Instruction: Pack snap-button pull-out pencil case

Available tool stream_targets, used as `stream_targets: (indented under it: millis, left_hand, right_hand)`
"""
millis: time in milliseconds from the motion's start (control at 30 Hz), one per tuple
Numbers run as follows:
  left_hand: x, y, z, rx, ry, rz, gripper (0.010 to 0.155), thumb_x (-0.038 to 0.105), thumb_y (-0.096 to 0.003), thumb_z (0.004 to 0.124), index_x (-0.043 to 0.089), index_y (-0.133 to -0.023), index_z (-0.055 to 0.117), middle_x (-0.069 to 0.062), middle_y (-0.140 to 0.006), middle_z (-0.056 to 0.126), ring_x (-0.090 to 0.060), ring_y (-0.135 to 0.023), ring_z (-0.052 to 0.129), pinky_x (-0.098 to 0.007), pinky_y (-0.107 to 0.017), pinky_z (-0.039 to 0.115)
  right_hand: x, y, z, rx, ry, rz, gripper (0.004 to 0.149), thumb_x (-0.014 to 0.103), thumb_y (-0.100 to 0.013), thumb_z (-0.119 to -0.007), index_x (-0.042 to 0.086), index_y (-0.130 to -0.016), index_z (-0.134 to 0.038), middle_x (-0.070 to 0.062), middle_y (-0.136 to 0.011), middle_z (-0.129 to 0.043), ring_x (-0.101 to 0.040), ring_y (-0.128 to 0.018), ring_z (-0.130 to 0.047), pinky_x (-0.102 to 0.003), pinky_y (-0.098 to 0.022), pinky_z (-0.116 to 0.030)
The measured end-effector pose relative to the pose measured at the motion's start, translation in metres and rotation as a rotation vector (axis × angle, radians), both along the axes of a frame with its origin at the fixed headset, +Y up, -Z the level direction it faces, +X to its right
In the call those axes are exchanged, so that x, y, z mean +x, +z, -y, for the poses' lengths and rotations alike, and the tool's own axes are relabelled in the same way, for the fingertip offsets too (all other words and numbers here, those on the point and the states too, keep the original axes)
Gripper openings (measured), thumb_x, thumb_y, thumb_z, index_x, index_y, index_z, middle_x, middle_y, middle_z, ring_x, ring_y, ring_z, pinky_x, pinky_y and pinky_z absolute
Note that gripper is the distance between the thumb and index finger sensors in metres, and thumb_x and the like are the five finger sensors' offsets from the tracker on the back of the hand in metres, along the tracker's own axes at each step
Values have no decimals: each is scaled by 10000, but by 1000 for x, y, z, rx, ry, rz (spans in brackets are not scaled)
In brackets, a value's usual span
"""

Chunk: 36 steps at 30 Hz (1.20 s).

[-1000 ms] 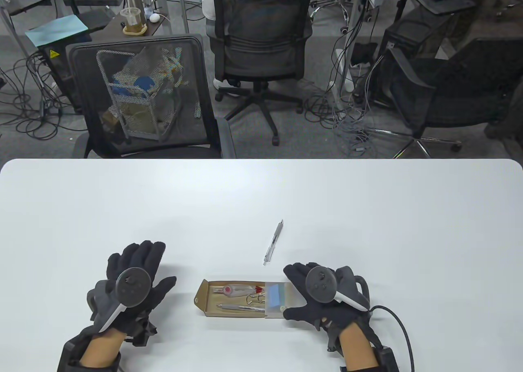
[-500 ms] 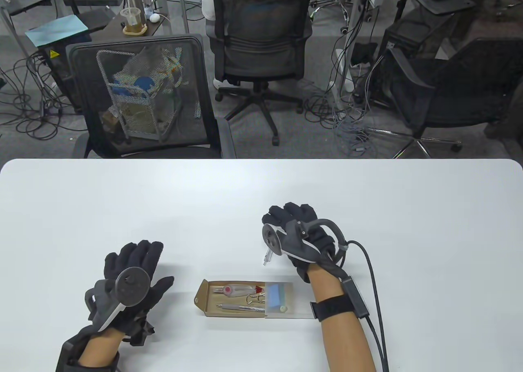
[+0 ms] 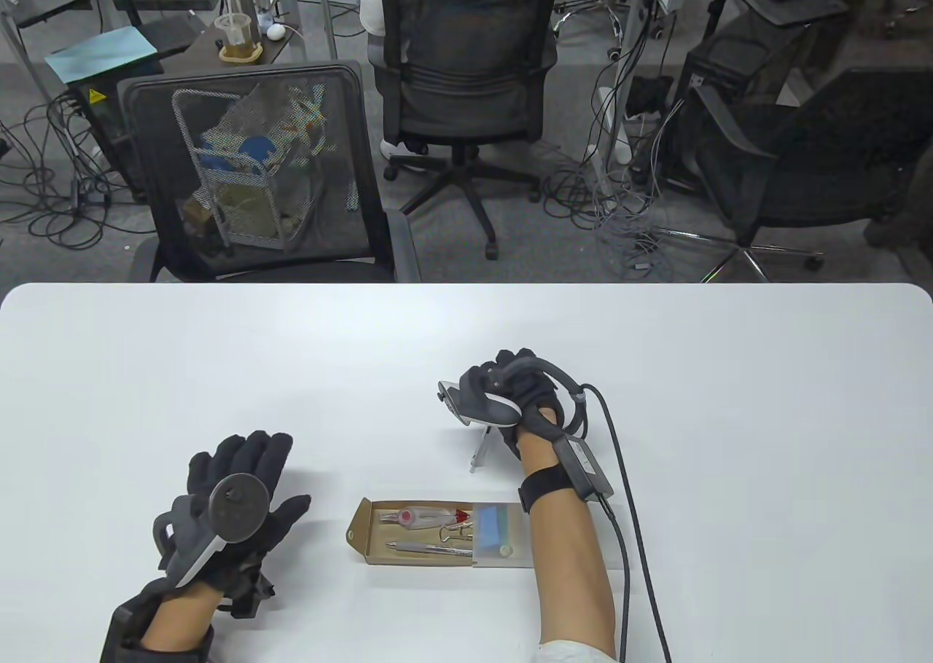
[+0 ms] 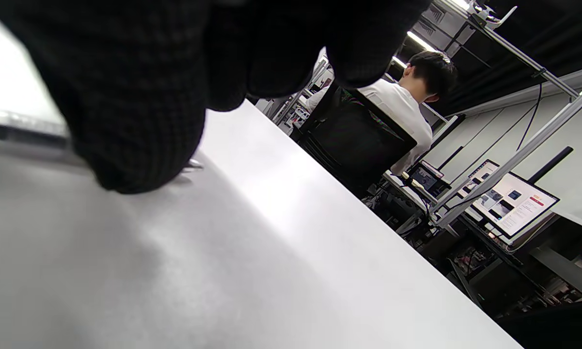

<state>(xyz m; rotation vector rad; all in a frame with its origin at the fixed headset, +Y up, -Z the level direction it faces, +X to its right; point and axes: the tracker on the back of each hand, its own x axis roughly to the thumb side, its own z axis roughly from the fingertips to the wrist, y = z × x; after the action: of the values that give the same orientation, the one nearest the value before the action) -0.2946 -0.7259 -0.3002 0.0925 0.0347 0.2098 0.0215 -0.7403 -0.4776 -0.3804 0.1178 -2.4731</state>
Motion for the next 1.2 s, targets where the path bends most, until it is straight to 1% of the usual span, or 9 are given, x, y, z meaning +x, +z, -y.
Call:
stream_targets:
  millis: [233,400,567,700,800,900,1000,1133,1200]
  left_hand:
    - [1,-1,1,-19,-7,0,882,620,-327,837,451,-1097,440,100,-1210,470,-287,-1196,448,-633,-867,292]
    - [1,-1,0,-25,-5,-1,881,619,-328,836,451,-1097,439,99,-1210,469,-288,-1196,446,-633,-867,291]
    - [0,-1,0,-31,-4,-6,882,618,-329,837,450,-1097,437,98,-1212,465,-289,-1196,444,-633,-866,290]
    - [0,-2,1,-33,-3,-8,883,618,-329,837,450,-1098,436,99,-1212,463,-289,-1197,441,-633,-867,288]
    - [-1,-2,1,-35,0,-9,883,618,-329,837,452,-1097,436,99,-1212,464,-289,-1197,442,-634,-867,288]
    - [-2,-2,1,-35,8,-12,884,617,-329,838,449,-1098,437,99,-1212,464,-288,-1197,441,-632,-867,289]
    - [-3,-3,1,-36,11,-13,883,617,-329,838,451,-1097,437,99,-1212,466,-289,-1197,438,-632,-868,287]
    - [-6,-3,1,-41,20,-18,882,614,-330,839,450,-1098,437,98,-1212,467,-290,-1199,433,-633,-868,283]
    - [-7,-3,1,-41,20,-19,882,614,-331,840,450,-1098,437,99,-1212,466,-290,-1199,431,-633,-867,283]
  right_hand:
    - [-3,-1,10,-13,0,-16,549,449,-254,-962,606,-737,-753,384,-923,-790,34,-836,-776,-291,-721,-705]
    - [-4,1,8,-27,-6,-31,476,428,-265,-946,591,-685,-793,383,-887,-824,34,-810,-797,-292,-711,-716]
    - [-4,-1,5,-26,-1,-49,451,420,-261,-939,592,-653,-801,389,-868,-835,36,-798,-805,-289,-704,-723]
    - [-1,-1,4,-40,-21,-34,442,421,-263,-928,585,-654,-802,382,-871,-835,32,-800,-804,-292,-702,-721]
    - [4,1,1,-77,-56,-4,443,427,-273,-915,563,-678,-796,364,-891,-830,16,-803,-807,-305,-695,-723]
    - [13,8,-10,-78,-117,1,449,420,-296,-897,521,-718,-780,317,-892,-852,-13,-782,-828,-327,-666,-736]
    - [22,22,-30,-68,-179,2,454,409,-318,-887,486,-748,-768,274,-875,-879,-40,-750,-849,-346,-634,-747]
    - [25,53,-59,-30,-241,-24,459,411,-332,-879,460,-773,-764,222,-853,-910,-63,-714,-867,-363,-609,-758]
    - [26,71,-70,16,-267,-35,463,417,-334,-875,464,-780,-762,220,-848,-915,-60,-707,-871,-359,-607,-762]
